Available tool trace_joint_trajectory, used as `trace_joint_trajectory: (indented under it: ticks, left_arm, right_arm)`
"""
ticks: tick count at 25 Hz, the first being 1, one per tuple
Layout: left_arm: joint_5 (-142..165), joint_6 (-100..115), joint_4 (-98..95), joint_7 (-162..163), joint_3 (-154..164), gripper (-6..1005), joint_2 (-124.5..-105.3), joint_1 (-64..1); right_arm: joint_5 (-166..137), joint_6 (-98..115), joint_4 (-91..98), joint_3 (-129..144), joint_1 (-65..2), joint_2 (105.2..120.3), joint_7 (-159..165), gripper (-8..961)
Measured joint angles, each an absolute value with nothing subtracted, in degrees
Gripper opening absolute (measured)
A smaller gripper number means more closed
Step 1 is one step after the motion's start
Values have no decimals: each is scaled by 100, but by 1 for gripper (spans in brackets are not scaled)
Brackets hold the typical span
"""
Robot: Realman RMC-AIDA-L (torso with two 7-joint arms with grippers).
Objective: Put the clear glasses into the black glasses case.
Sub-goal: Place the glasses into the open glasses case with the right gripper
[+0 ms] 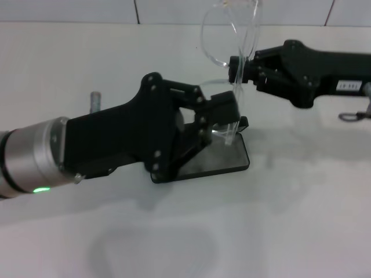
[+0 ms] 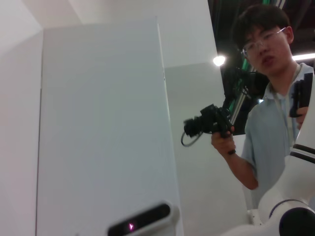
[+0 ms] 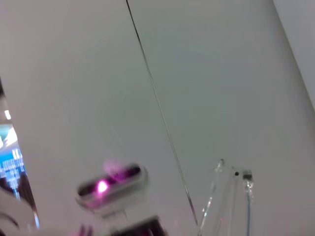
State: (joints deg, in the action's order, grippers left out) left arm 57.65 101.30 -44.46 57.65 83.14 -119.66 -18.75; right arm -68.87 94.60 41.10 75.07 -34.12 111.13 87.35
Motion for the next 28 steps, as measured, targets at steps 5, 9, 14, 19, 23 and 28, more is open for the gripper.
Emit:
trace_joint_trajectory:
  ticks: [5,9,14,19,23,28]
  left_arm:
    - [5830,10256,-4493,5862,8315,62,-11811,-1585]
    - [6016,10279,-4498,6227,8240,62,-11521,-1321]
    - [6670,10459,-4501,6759,7656,63,-11341,-1043]
    - [7291,10652,-4539,6821,7054,65,-11391,-923]
    - [7518,10653,-4570,6823,6799,72,-11441,-925]
    - [7540,10652,-4571,6811,6602,119,-11453,-928]
  right_arm:
    - [-8435,9014,5951,7428,-3408,10908,10232,56]
    - [-10109,9113,7556,7236,-3446,11143,11180,57]
    - [-11357,9798,8600,7071,-3763,11471,11638,57]
    - [-12090,10116,8685,7418,-4276,11533,11886,57]
    - [-12572,10111,8687,7961,-4552,11556,12018,57]
    - [-13005,9936,8628,8635,-4785,11585,12112,57]
